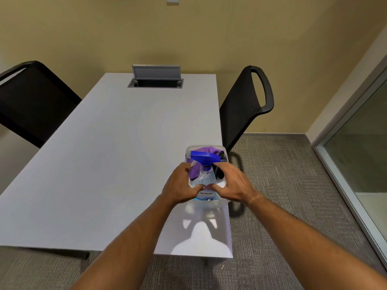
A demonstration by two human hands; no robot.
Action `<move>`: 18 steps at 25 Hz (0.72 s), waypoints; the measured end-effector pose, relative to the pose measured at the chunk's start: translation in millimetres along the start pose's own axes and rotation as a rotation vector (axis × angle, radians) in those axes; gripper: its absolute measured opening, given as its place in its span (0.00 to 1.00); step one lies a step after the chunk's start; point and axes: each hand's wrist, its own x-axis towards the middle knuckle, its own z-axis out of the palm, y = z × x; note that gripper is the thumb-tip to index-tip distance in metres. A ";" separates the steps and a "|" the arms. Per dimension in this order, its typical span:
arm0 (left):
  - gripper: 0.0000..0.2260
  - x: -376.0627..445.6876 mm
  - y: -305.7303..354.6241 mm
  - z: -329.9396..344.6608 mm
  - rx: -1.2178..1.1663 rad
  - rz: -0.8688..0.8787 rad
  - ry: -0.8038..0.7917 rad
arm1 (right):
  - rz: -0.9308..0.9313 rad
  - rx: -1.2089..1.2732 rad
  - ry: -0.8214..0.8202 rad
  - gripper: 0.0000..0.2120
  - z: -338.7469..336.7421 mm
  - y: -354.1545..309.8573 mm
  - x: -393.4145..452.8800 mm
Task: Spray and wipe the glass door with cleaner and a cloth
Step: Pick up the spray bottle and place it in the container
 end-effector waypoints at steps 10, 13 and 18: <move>0.49 -29.8 -4.5 -16.7 0.386 -0.017 0.095 | 0.026 -0.402 0.103 0.49 -4.6 -23.8 -25.6; 0.49 -41.0 3.2 -20.5 0.416 -0.005 0.129 | 0.067 -0.433 0.097 0.51 -4.9 -28.7 -35.8; 0.47 -58.4 23.5 -22.8 0.464 0.024 0.203 | 0.068 -0.465 0.144 0.52 -12.4 -36.9 -51.3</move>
